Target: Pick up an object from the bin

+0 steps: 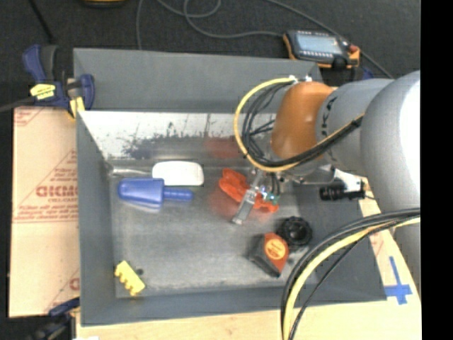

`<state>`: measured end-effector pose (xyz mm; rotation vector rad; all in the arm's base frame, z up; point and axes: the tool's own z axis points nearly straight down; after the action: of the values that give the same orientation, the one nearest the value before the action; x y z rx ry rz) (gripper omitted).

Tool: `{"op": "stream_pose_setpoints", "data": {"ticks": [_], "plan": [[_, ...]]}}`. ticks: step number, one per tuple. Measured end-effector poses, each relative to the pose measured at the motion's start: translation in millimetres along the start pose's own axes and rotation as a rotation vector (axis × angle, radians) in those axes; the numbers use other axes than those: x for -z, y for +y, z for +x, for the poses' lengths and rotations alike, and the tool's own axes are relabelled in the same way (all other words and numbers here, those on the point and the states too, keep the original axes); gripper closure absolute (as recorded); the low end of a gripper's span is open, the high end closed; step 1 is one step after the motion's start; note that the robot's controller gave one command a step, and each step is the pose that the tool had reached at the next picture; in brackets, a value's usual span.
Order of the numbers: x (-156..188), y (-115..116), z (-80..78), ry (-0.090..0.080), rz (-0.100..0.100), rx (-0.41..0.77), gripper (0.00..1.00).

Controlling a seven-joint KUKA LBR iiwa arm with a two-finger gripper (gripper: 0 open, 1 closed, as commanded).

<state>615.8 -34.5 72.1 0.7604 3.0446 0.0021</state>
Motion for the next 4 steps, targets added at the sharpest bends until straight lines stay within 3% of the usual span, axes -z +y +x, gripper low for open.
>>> {"op": "stream_pose_setpoints", "data": {"ticks": [1,3,4], "plan": [[7,-3,11.1,-0.024,-0.009,-0.127,1.0],[11,-4,11.9,-0.02,-0.007,-0.127,1.0],[27,-5,16.4,-0.002,0.001,-0.125,1.0]]}}
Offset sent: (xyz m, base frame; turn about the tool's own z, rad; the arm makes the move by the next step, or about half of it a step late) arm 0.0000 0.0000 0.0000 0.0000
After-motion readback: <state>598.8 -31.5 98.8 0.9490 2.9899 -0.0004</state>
